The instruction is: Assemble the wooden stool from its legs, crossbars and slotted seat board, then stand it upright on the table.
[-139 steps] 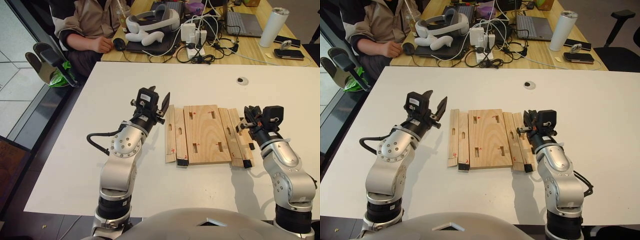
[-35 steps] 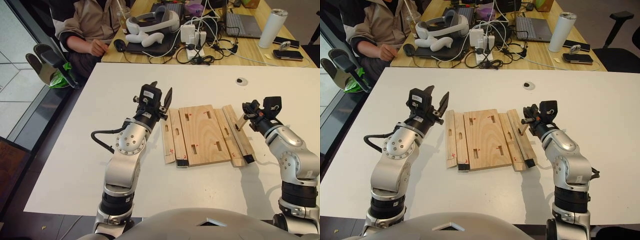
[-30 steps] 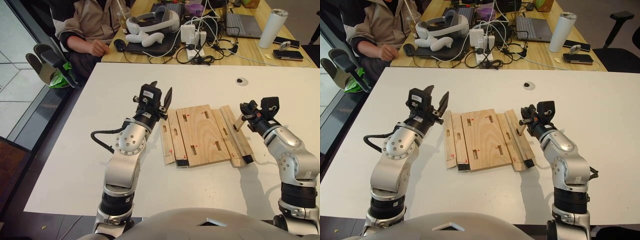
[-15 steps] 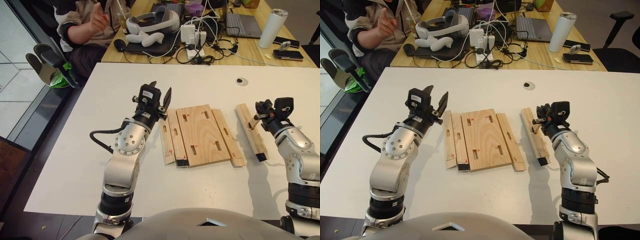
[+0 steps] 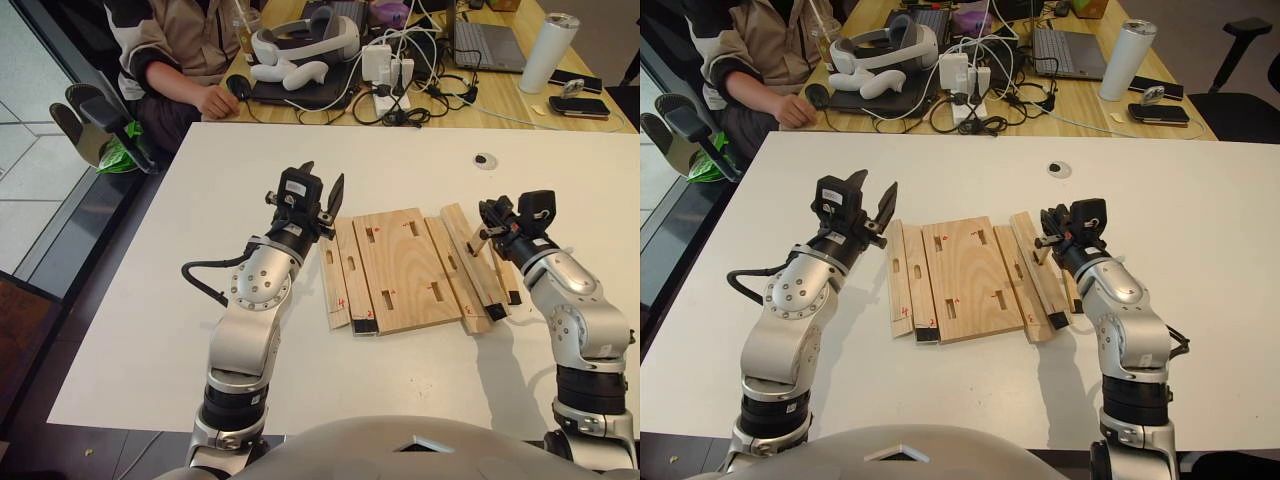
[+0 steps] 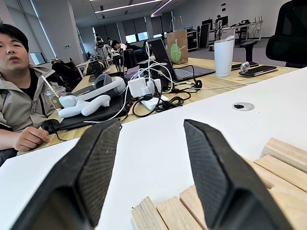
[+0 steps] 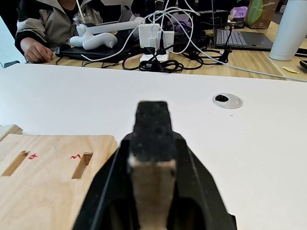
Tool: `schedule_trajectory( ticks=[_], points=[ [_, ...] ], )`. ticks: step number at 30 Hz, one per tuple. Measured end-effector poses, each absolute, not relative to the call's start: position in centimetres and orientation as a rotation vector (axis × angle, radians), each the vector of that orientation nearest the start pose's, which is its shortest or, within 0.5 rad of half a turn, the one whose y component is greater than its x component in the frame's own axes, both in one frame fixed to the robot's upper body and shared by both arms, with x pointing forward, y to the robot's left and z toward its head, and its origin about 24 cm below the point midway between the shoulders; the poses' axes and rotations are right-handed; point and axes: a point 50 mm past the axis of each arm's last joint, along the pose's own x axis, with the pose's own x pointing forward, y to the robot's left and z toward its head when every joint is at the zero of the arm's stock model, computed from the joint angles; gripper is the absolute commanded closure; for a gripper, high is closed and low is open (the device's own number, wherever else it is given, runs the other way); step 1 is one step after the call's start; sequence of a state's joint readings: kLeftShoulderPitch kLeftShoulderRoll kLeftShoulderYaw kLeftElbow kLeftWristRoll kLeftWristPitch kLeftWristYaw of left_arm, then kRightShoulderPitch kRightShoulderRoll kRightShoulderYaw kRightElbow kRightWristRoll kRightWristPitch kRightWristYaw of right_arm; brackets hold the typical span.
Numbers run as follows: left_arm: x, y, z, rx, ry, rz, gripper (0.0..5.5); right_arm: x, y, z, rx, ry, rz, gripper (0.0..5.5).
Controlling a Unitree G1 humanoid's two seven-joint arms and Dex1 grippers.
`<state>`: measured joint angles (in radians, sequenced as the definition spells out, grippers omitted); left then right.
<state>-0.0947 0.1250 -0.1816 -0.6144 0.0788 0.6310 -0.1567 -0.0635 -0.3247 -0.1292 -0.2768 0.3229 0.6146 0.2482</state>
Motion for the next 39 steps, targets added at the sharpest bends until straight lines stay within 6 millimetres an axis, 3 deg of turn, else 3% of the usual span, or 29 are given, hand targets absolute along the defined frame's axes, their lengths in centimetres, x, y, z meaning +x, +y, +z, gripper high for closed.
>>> schedule_trajectory(
  ticks=[4, 5, 11, 13, 15, 16, 19, 22, 26, 28, 29, 31, 33, 39],
  points=[
    [24.0, 11.2, 13.8, 0.202, -0.059, -0.309, 3.07, 25.6, -20.6, 8.0, 0.007, 0.250, 0.214, 5.13],
    [24.0, 11.2, 13.8, 0.201, -0.061, -0.310, 3.07, 25.6, -20.6, 8.0, 0.007, 0.248, 0.213, 4.72],
    [24.1, 11.2, 13.8, 0.204, -0.060, -0.311, 3.07, 25.6, -20.4, 8.2, 0.024, 0.223, 0.212, 3.84],
    [24.1, 11.2, 13.8, 0.206, -0.061, -0.312, 3.07, 26.1, -19.6, 10.3, 0.064, 0.114, 0.231, 3.84],
    [24.1, 11.2, 13.8, 0.207, -0.062, -0.312, 3.07, 27.0, -19.0, 13.7, 0.100, -0.037, 0.235, 3.84],
    [24.0, 11.2, 13.8, 0.207, -0.063, -0.314, 3.07, 27.7, -18.3, 17.3, 0.135, -0.185, 0.250, 3.84],
    [24.0, 11.1, 13.7, 0.207, -0.063, -0.318, 3.07, 28.2, -17.2, 22.2, 0.182, -0.362, 0.282, 3.84],
    [24.1, 11.0, 13.7, 0.206, -0.063, -0.318, 3.07, 28.5, -16.5, 25.3, 0.183, -0.457, 0.287, 3.84],
    [24.0, 11.0, 13.7, 0.206, -0.063, -0.321, 3.07, 29.0, -16.8, 23.9, 0.138, -0.359, 0.233, 3.84],
    [24.0, 11.0, 13.7, 0.206, -0.063, -0.320, 3.07, 29.1, -16.8, 21.0, 0.103, -0.222, 0.220, 3.84],
    [24.0, 11.0, 13.7, 0.205, -0.063, -0.320, 3.07, 28.9, -17.0, 18.2, 0.057, -0.072, 0.227, 3.84],
    [24.0, 11.0, 13.7, 0.204, -0.064, -0.318, 3.07, 28.4, -17.1, 14.7, 0.020, 0.107, 0.256, 3.84],
    [24.1, 11.0, 13.7, 0.202, -0.064, -0.315, 3.07, 27.8, -17.7, 12.2, -0.031, 0.240, 0.273, 3.84],
    [24.1, 11.0, 13.7, 0.202, -0.062, -0.314, 3.07, 27.7, -18.7, 12.0, -0.035, 0.232, 0.237, 3.84]
  ],
)
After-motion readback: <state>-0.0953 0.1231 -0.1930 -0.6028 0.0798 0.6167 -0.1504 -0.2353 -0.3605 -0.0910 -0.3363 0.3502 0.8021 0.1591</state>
